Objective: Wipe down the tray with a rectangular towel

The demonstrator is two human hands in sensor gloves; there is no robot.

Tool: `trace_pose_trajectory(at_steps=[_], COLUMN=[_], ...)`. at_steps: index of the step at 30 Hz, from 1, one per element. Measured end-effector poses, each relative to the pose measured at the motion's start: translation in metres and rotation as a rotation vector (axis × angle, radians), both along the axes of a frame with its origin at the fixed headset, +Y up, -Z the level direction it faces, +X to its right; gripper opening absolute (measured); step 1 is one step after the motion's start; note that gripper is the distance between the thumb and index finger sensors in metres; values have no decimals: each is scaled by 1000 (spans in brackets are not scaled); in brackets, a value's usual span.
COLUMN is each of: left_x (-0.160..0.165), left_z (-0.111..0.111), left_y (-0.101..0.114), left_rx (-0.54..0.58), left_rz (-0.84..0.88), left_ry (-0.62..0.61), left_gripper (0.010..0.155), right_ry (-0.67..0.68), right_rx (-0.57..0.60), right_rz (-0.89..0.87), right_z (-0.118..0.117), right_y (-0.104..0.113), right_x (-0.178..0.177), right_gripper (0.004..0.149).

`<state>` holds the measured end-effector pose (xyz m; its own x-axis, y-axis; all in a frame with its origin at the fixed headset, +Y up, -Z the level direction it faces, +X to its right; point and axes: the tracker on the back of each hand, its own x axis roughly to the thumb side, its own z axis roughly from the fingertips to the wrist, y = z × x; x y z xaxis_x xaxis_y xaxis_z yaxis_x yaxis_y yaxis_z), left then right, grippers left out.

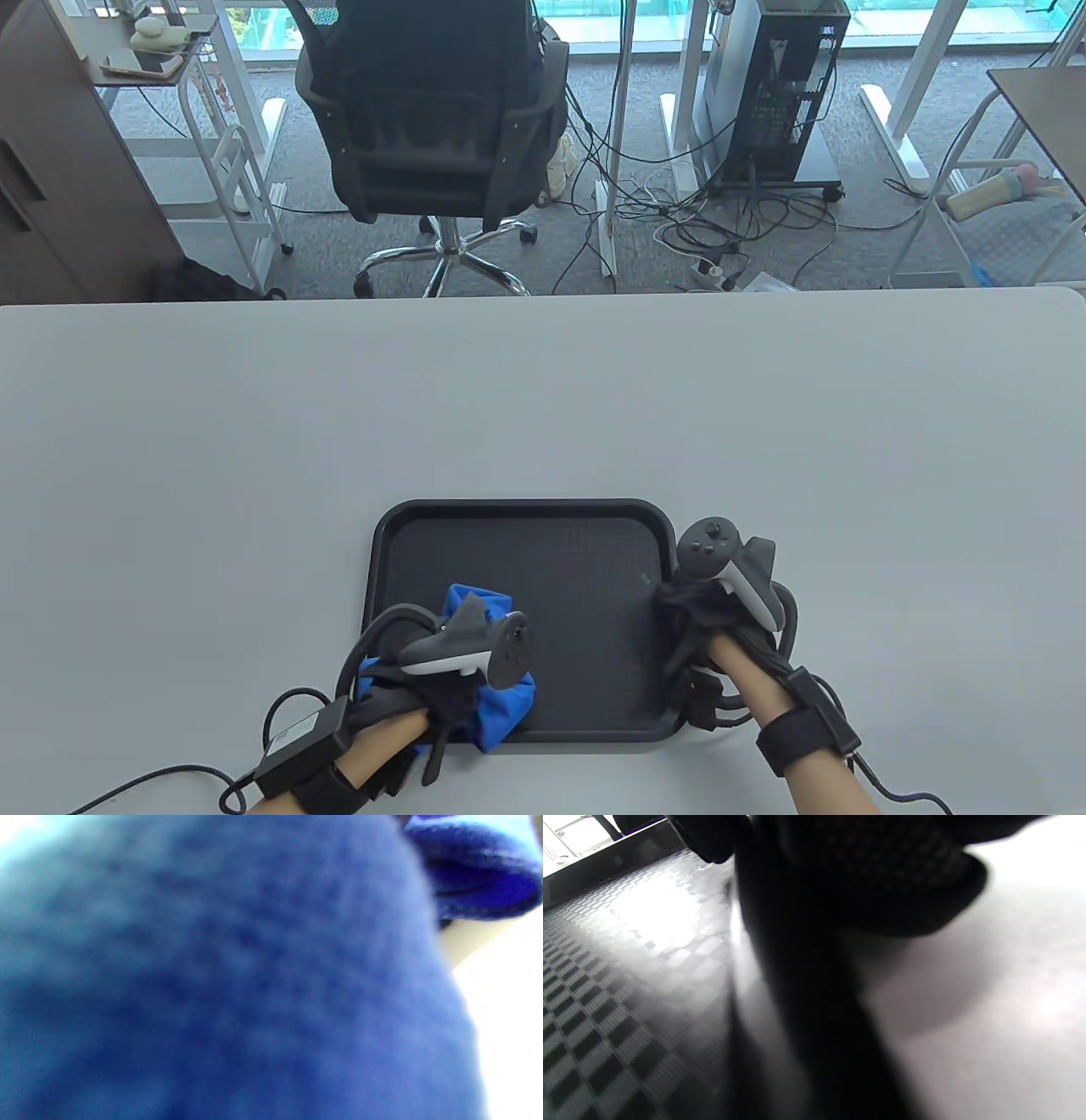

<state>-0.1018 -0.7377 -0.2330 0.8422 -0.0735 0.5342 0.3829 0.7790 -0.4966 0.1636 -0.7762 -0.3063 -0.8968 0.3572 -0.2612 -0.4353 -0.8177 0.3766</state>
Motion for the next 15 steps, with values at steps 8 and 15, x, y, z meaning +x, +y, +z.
trace_pose_trajectory(at_steps=[8,15], left_x=[62,111], left_z=[9,-8], left_y=[-2,-4], left_rx=[45,90], left_rz=[30,42], left_ry=[-163,-200], left_gripper=[57,57], right_ry=[2,-4], right_rx=[-2,-14], right_rz=[-1,-14], right_z=[0,0], right_y=[0,0], right_x=[0,1], right_gripper=[48,48])
